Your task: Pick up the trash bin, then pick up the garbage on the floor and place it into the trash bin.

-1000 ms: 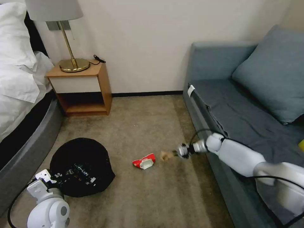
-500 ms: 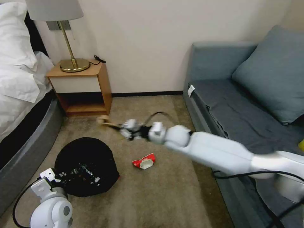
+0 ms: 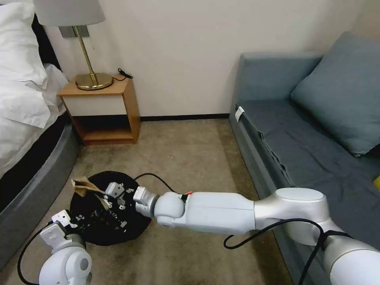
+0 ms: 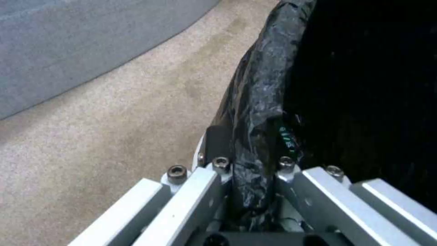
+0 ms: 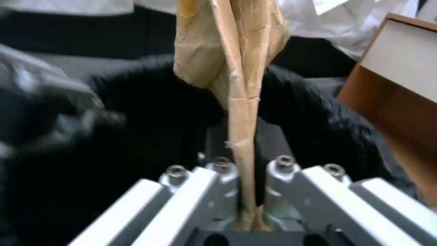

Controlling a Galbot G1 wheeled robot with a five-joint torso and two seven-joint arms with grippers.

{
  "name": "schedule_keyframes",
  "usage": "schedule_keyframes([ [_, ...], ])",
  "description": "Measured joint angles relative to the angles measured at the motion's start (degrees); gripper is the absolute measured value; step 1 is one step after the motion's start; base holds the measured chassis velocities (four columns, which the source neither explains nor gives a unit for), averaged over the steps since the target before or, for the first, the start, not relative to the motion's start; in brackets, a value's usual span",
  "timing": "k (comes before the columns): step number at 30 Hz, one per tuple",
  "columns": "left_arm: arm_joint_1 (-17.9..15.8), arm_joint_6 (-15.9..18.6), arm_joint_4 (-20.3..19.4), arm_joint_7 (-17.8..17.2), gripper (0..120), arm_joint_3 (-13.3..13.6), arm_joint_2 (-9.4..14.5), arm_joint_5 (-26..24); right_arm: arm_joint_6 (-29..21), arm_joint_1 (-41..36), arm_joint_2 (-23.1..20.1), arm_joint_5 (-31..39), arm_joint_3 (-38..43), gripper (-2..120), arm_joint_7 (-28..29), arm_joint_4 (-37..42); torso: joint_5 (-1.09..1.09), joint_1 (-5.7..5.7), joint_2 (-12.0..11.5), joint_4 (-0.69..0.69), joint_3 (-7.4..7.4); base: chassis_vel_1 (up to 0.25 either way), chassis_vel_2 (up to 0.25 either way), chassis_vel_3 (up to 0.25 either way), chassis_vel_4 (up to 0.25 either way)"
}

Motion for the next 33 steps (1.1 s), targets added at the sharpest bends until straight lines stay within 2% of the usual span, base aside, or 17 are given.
schedule_keyframes([
  [2, 0.29, 0.0, -0.37, 0.0, 3, -0.02, 0.0, -0.07, 0.06, 0.19, 0.07, -1.31, -1.13, 16, 1.52, -0.77, 0.01, 0.0, 0.0, 0.0, 0.0, 0.0, 0.0, 0.0, 0.0],
  [5, 0.41, -0.01, -0.67, 0.01, 3, -0.06, -0.03, -0.09, -0.05, 0.69, -0.41, -1.45, -1.4, 23, 1.92, -0.23, 0.01, 0.0, 0.0, -0.01, 0.0, 0.0, 0.0, 0.0, 0.0],
  [7, 0.52, -0.06, -0.83, 0.03, 3, -0.06, -0.14, -0.11, -0.25, 0.93, -0.86, -1.45, -1.53, 34, 2.31, 0.69, 0.01, 0.0, 0.0, -0.01, 0.0, 0.0, 0.0, 0.0, 0.0],
  [9, 0.55, -0.1, -0.85, 0.03, 3, -0.06, -0.17, -0.11, -0.3, 0.93, -0.93, -1.45, -1.56, 36, 2.37, 0.83, 0.01, 0.0, 0.0, -0.01, 0.0, 0.0, 0.0, 0.0, 0.0],
  [10, 0.63, -0.16, -0.92, 0.03, 3, -0.07, -0.25, -0.11, -0.38, 0.93, -1.03, -1.45, -1.62, 43, 2.53, 1.11, 0.02, 0.0, 0.0, -0.01, 0.0, 0.0, 0.0, 0.0, 0.0],
  [12, 0.74, -0.26, -1.08, 0.05, 3, -0.14, -0.37, -0.09, -0.46, 0.93, -1.13, -1.52, -1.8, 51, 2.59, 1.32, 0.02, 0.0, 0.0, -0.01, 0.0, 0.0, 0.0, 0.0, 0.0],
  [13, 0.74, -0.26, -1.08, 0.05, 3, -0.14, -0.37, -0.09, -0.46, 0.93, -1.13, -1.52, -1.8, 51, 2.59, 1.32, 0.02, 0.0, 0.0, -0.01, 0.0, 0.0, 0.0, 0.0, 0.0],
  [18, 0.91, -0.3, -1.61, 0.07, 3, -0.16, -0.81, 0.11, -0.55, 1.29, -1.47, -1.6, -1.91, 73, 2.75, 2.14, 0.02, 0.0, 0.0, 0.0, 0.0, 0.0, 0.0, 0.0, 0.0],
  [20, 0.97, -0.31, -1.73, 0.07, 3, -0.16, -0.85, 0.12, -0.55, 1.39, -1.67, -1.67, -1.7, 79, 2.97, 2.47, 0.02, 0.0, 0.0, 0.0, 0.0, 0.0, 0.0, 0.0, 0.0],
  [22, 1.18, -0.34, -1.86, 0.1, 3, -0.21, -0.85, 0.12, -0.62, 1.66, -2.63, -1.87, 0.51, 88, 4.32, 3.85, 0.02, 0.0, 0.0, 0.0, 0.0, 0.0, 0.0, 0.0, 0.0],
  [23, 1.18, -0.34, -1.86, 0.1, 3, -0.21, -0.85, 0.12, -0.62, 1.66, -2.63, -1.87, 0.51, 88, 4.32, 3.85, 0.02, 0.0, 0.0, 0.0, 0.0, 0.0, 0.0, 0.0, 0.0],
  [25, 1.26, -0.56, -1.9, 0.1, 3, -0.39, -0.83, 0.06, -1.52, 1.99, -5.07, -1.85, 4.9, 97, 5.69, 6.77, 0.02, 0.0, 0.0, 0.01, 0.0, 0.0, 0.0, 0.0, 0.0],
  [27, 1.24, -0.67, -1.93, 0.16, 3, -0.57, -0.67, -0.09, -3.46, 1.94, -8.77, -1.55, 9.8, 99, 6.56, 11.16, 0.03, 0.0, 0.0, 0.02, 0.0, 0.0, 0.0, 0.0, 0.0],
  [28, 1.24, -0.67, -1.93, 0.16, 3, -0.57, -0.67, -0.09, -3.46, 1.94, -8.77, -1.55, 9.8, 99, 6.56, 11.16, 0.03, 0.0, 0.0, 0.02, 0.0, 0.0, 0.0, 0.0, 0.0],
  [31, 1.13, -0.68, -1.92, 0.28, 3, -0.73, -0.43, -0.2, -5.87, 0.85, -15.12, -0.35, 16.53, 100, 7.61, 16.72, 0.03, 0.0, 0.0, 0.03, 0.0, 0.0, 0.0, 0.0, 0.0],
  [32, 1.03, -0.68, -1.91, 0.27, 3, -0.94, -0.28, -0.32, -7.59, -1.3, -21.92, 0.63, 22.77, 100, 9.16, 21.35, 0.03, 0.0, 0.0, -0.02, 0.0, 0.0, 0.0, 0.0, 0.0],
  [33, 1.03, -0.68, -1.91, 0.27, 3, -0.94, -0.28, -0.32, -7.59, -1.3, -21.92, 0.63, 22.77, 100, 9.16, 21.35, 0.03, 0.0, 0.0, -0.02, 0.0, 0.0, 0.0, 0.0, 0.0],
])
